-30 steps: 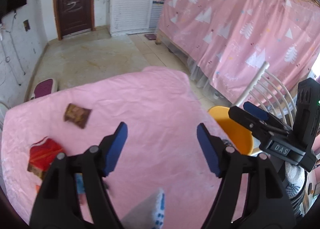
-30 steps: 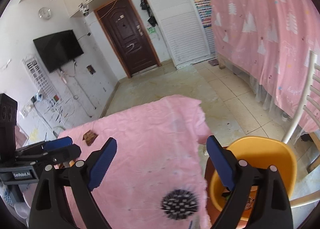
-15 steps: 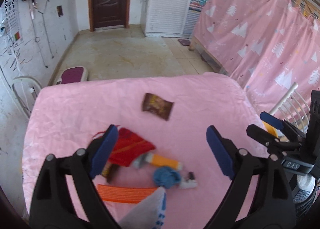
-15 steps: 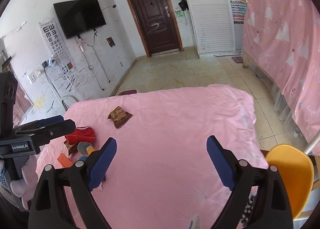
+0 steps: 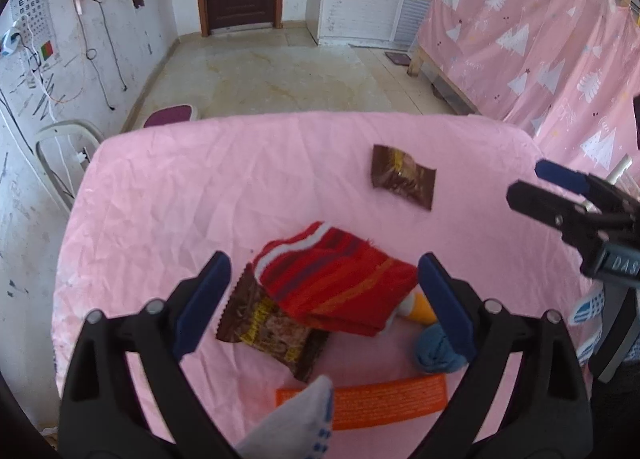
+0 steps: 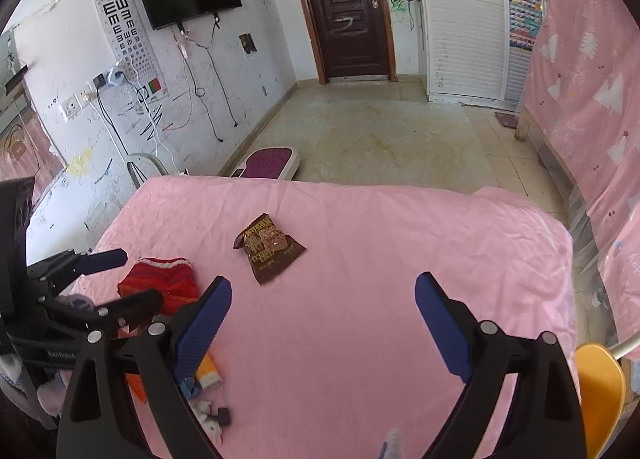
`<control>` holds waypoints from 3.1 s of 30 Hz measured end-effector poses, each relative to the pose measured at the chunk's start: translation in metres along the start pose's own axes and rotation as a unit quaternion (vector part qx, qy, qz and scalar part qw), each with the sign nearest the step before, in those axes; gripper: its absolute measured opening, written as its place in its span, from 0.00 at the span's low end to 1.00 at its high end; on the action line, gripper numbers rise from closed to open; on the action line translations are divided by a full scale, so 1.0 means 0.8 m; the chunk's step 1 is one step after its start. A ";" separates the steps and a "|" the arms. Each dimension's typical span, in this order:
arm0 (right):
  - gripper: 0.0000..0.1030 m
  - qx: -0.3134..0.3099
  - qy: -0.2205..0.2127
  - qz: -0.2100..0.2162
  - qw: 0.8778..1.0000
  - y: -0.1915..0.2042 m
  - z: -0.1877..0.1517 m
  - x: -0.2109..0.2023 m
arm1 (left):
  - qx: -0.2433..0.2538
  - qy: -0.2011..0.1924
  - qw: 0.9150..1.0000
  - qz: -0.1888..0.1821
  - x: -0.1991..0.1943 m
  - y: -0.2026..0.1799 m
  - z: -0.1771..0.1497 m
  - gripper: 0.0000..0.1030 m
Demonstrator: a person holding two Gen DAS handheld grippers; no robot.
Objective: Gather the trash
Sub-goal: 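Grasp the red knit hat with the left tool while the right tool grasps the brown snack packet, then carry the hat and snack packet to the orange bucket and release both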
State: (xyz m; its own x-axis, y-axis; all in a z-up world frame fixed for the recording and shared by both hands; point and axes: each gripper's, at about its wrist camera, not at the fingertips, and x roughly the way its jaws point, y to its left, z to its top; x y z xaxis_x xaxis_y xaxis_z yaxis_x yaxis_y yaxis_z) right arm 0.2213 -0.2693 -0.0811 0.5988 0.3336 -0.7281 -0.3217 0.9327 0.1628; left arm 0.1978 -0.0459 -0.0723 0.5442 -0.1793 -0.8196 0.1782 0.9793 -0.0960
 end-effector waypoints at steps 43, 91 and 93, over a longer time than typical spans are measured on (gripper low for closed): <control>0.17 -0.066 0.011 0.006 0.998 0.037 0.021 0.052 | -0.013 -0.080 0.996 -0.021 -0.080 0.025 -0.009 0.17; 0.17 0.187 -0.116 -0.132 0.966 -0.355 -0.214 -0.225 | 0.215 -0.052 0.965 -0.139 -0.047 -0.425 -0.005 0.17; 0.17 0.197 -0.114 -0.134 0.964 -0.364 -0.225 -0.224 | 0.226 -0.046 0.962 -0.143 -0.039 -0.448 -0.006 0.17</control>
State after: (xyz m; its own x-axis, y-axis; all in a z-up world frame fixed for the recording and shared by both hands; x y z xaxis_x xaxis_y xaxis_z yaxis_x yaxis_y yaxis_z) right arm 0.0757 -0.6254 -0.1179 0.7819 0.0528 -0.6212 0.1444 0.9540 0.2628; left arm 0.1132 -0.3905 -0.0148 0.4854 -0.4638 -0.7412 0.6595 0.7508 -0.0379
